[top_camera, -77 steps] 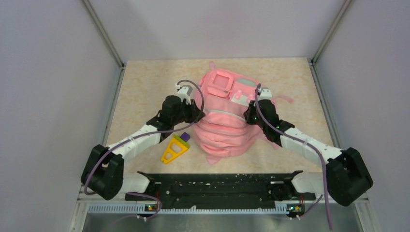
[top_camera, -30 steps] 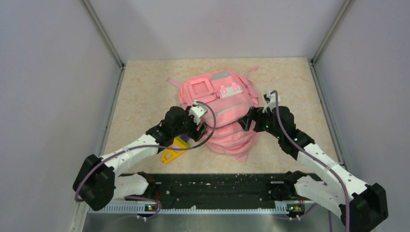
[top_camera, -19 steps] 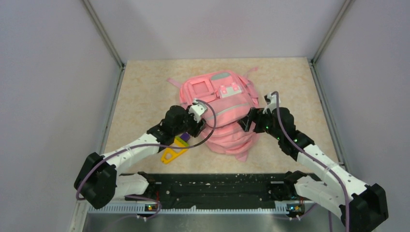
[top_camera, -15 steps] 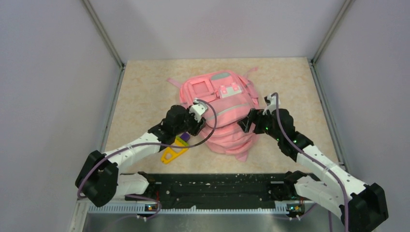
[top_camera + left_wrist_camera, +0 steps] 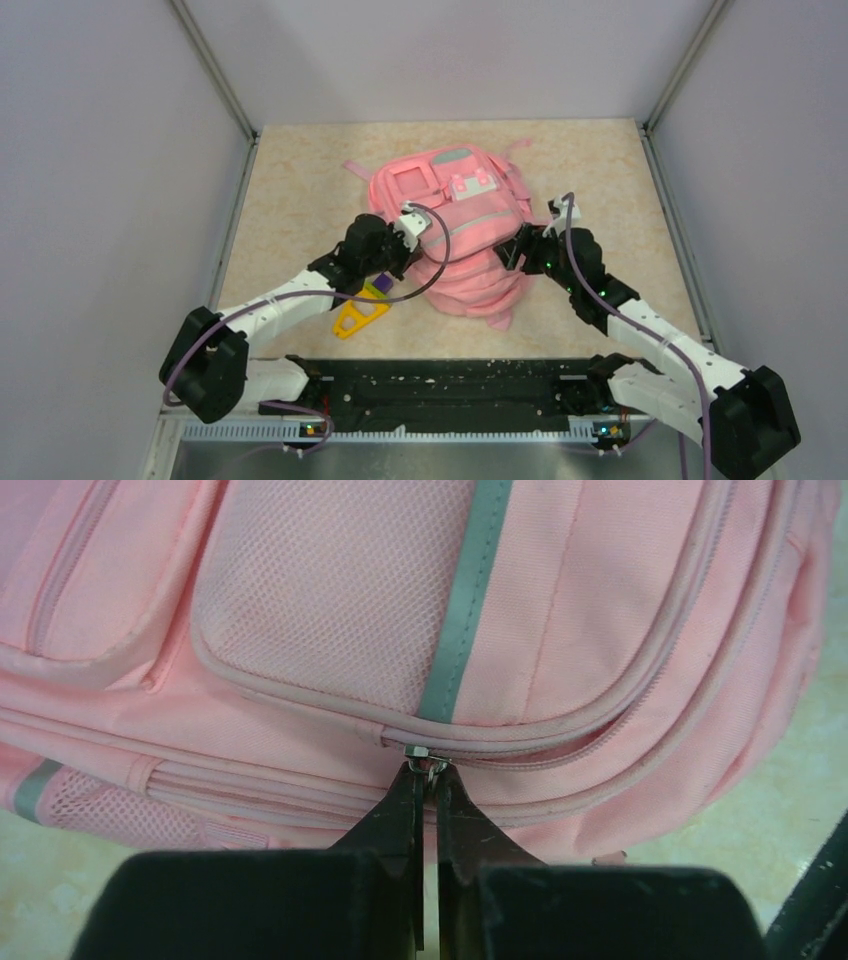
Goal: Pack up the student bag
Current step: Zip the student bag at the center of the board.
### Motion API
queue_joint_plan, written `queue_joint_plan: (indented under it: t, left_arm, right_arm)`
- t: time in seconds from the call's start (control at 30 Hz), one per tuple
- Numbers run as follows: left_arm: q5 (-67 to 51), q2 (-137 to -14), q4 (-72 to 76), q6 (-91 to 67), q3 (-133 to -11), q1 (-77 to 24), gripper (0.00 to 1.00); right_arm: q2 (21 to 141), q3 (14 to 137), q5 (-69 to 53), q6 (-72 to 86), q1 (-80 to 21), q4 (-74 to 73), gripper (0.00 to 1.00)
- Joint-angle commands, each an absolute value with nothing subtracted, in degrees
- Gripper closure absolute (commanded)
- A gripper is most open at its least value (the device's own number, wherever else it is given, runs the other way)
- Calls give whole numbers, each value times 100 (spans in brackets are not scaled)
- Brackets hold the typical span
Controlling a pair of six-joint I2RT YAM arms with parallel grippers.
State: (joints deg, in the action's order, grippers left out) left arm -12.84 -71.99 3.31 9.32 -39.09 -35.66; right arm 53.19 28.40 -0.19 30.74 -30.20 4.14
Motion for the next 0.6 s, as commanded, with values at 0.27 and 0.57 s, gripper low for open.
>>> queue_joint_plan:
  t: [0.27, 0.57]
  left_arm:
    - [-2586, -6993, -555, -882, -4209, -4111, 100]
    - [-2308, -7418, 1241, -3273, -4190, -4625, 100]
  right_arm:
    - [6060, 2585, 1310, 3536, -3941, 1306, 57]
    - [6399, 2418, 2259, 3832, -4502, 1826, 62]
